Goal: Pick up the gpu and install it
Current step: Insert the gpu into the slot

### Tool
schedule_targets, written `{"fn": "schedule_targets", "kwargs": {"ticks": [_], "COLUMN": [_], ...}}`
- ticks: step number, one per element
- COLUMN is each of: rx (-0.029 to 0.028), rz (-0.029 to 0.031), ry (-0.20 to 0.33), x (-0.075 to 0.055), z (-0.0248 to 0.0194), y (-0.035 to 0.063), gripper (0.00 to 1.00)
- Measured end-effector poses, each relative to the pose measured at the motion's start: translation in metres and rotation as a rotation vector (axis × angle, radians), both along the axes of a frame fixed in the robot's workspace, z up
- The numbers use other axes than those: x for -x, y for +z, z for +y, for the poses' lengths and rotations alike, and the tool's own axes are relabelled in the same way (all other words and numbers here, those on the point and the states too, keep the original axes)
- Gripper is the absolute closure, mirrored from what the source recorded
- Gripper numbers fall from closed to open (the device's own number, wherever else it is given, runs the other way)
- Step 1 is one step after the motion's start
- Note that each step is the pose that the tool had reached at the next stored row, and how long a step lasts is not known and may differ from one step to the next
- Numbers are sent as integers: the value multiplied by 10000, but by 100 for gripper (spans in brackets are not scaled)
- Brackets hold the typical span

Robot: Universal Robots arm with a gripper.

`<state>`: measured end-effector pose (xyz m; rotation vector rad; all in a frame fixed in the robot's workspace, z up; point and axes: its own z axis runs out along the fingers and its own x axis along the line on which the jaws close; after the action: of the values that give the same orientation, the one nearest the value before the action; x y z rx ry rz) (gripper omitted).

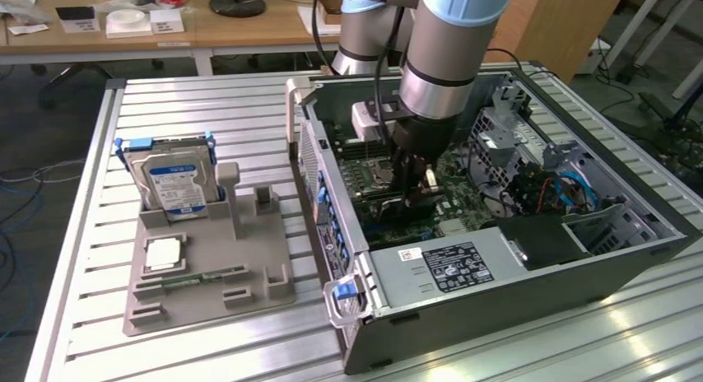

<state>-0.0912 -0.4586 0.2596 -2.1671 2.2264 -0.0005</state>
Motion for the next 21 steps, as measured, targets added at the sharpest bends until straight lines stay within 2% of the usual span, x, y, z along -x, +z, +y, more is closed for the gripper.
{"fn": "schedule_targets", "kwargs": {"ticks": [18,21], "rx": [11,12], "rz": [0,0], "ry": [0,0], "x": [-2,-2], "z": [1,1], "y": [451,488], "gripper": [55,55]}}
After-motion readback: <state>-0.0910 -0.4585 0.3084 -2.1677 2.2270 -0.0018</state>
